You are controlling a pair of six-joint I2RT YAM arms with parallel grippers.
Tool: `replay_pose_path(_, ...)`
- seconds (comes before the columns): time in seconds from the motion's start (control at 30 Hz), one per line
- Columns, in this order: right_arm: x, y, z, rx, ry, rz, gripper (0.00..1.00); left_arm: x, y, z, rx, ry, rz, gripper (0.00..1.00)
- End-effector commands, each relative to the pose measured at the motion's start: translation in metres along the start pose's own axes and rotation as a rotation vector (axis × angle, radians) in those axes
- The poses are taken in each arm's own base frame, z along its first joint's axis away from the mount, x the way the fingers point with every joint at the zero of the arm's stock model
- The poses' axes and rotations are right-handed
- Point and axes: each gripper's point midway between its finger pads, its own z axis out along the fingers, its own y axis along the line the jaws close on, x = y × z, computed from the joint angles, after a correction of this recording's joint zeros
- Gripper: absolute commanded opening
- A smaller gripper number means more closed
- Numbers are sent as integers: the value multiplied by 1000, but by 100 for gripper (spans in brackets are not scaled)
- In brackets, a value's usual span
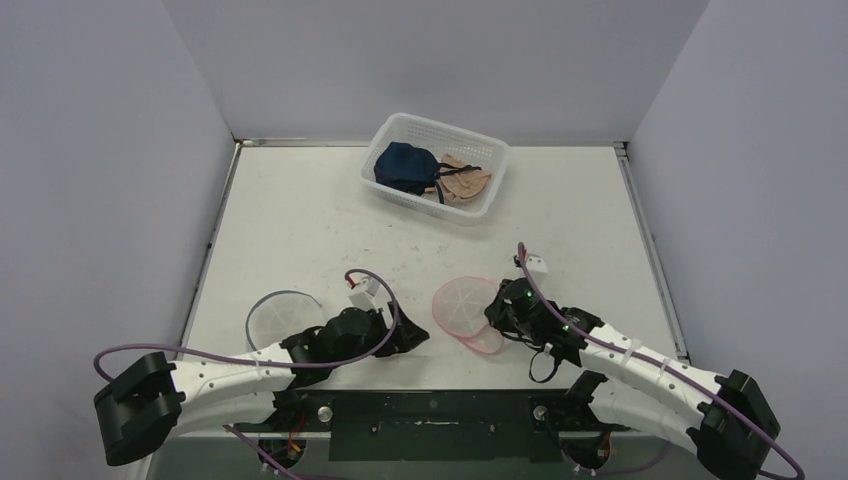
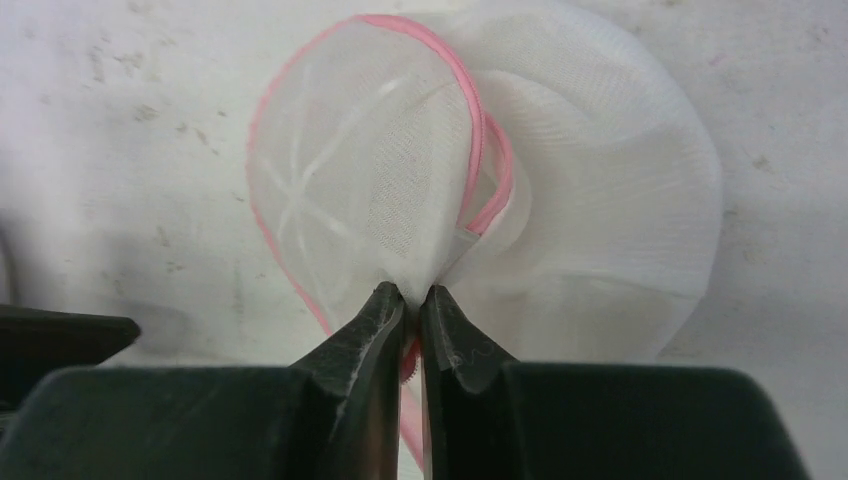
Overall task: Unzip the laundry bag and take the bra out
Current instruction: Move the laundry bag to the center of the board.
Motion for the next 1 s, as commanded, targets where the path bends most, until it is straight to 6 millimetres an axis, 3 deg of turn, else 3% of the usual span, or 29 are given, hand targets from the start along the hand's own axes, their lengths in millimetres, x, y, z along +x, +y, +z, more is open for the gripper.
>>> replay_pose_path(0.0,-35,43,-11,-201,-146,83,5,-14,-5,-7,9,-61,-19,77)
replay_pose_path(0.23,-66,92,-34,-456,-251,175,5,-37,2,-27,-13,-165,-58,76)
replay_pose_path(0.47,-95,120,-55,-633,-342,273,5,-57,17,-46,-20,-250,-119,76)
replay_pose_path(0.67,-115,150,-65,-741,-358,257,5,-80,14,-65,-15,-320,-116,77)
replay_pose_path(0.77,-102,138,-50,-697,-340,230,5,-78,17,-63,-20,-302,-120,77)
replay_pose_path(0.97,-51,90,-23,-610,-292,155,5,-64,23,-50,-19,-240,-143,77)
